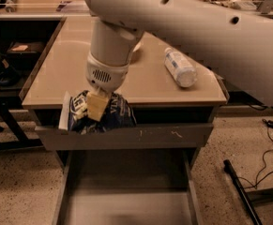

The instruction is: Place blue chip bag into middle drawer

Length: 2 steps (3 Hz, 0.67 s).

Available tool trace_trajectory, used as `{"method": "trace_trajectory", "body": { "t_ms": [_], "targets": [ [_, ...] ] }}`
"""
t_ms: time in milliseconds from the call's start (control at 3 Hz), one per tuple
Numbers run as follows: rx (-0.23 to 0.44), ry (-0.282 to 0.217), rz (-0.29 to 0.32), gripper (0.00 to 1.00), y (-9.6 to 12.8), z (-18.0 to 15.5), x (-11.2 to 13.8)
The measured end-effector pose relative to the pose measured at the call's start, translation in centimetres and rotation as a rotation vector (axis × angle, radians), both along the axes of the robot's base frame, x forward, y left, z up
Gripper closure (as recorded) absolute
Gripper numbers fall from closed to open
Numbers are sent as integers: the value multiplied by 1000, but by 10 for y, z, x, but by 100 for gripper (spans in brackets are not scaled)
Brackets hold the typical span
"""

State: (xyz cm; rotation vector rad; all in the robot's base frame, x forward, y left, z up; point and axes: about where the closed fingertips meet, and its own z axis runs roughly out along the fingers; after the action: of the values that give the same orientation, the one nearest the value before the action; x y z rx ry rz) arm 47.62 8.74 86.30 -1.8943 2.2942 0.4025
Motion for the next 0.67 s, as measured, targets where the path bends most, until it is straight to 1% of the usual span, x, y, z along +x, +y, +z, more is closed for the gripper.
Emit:
{"method": "trace_trajectory", "body": {
  "t_ms": [333,667],
  "targets": [
    [6,97,-74,100,-12,-55,-37],
    [10,210,-103,100,-21,-139,-62]
  ]
}}
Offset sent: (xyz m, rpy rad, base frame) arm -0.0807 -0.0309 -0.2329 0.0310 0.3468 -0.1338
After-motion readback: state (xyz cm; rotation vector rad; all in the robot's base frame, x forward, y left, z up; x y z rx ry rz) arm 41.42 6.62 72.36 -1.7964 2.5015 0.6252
